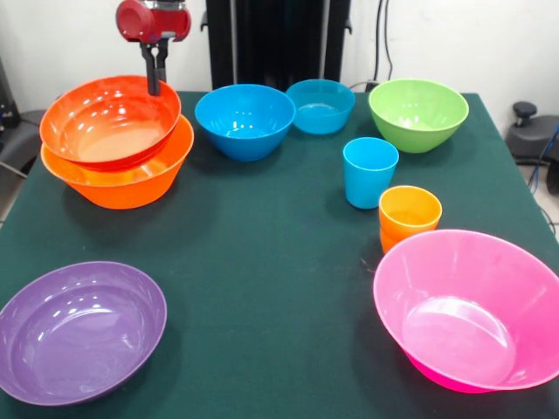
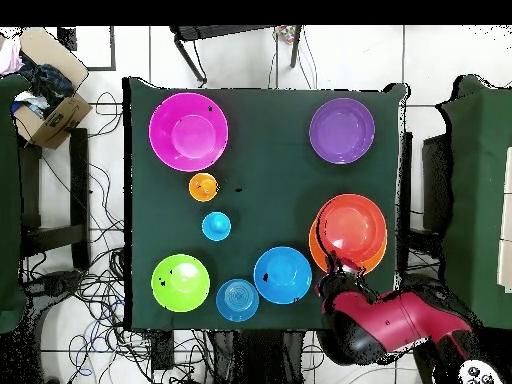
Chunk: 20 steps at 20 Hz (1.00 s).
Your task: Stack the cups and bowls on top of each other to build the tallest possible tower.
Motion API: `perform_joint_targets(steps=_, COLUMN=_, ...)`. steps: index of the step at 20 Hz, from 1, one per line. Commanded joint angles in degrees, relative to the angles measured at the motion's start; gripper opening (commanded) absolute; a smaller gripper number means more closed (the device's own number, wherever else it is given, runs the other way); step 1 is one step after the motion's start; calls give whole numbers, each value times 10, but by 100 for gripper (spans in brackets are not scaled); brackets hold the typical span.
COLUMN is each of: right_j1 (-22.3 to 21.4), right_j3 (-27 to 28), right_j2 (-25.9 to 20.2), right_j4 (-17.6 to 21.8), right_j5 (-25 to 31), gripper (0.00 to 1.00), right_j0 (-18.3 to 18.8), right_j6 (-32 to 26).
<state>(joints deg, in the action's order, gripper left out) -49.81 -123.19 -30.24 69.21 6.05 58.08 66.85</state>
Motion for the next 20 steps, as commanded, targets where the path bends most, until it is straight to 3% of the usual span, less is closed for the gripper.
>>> perform_joint_targets(steps=1, right_j1=6, right_j3=34, right_j2=13, right_j4=49, right_j5=-8, gripper=0, right_j0=-21, right_j6=32)
perform_joint_targets(steps=20, right_j1=13, right_j3=43, right_j2=29, right_j4=56, right_j5=-19, gripper=0, right_j0=-26, right_j6=34)
